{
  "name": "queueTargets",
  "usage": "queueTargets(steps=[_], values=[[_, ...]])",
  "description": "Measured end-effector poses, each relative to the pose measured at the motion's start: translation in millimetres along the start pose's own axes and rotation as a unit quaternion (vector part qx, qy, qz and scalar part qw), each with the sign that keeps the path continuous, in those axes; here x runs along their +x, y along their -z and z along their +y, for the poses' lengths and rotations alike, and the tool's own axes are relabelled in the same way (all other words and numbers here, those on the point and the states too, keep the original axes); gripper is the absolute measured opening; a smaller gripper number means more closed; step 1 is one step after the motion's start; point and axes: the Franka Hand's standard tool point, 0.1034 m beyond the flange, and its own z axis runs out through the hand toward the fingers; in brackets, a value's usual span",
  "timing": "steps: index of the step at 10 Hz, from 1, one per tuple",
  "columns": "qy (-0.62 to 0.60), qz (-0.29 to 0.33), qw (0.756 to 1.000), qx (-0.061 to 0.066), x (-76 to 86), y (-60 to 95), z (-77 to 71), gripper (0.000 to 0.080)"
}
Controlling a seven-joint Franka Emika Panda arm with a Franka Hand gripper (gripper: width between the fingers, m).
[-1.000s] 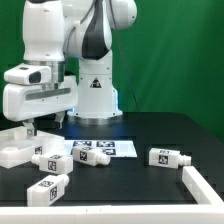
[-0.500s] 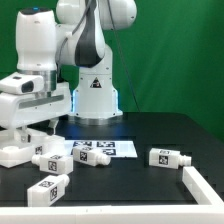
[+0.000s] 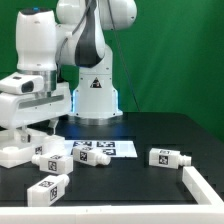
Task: Assemble one leg
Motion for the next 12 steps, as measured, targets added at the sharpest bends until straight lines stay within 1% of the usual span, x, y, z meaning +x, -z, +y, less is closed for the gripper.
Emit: queueTargets(steps=[5,6,7,8,9,10,12], values=[[0.0,0.0,1.0,0.0,0.3,0.1,0.2,0.0649],[-0.014,-0.005,1.0,0.015,4.4,1.2,-4.1,0.0649],[-0.016,-0.015,0.999,0.037,11.5,3.5,-8.5,0.0649],[-0.018,-0.017,0.999,0.042,14.8,3.1,-10.5,0.0649],[-0.024,-0.021,0.998,0.049,17.3,1.9,-16.0,0.0649],[-0.021,-0.022,0.998,0.051,18.7,1.6,-17.9,0.0649],[-0.022,-0.023,0.998,0.053,12.7,-0.7,-17.9,0.0649]])
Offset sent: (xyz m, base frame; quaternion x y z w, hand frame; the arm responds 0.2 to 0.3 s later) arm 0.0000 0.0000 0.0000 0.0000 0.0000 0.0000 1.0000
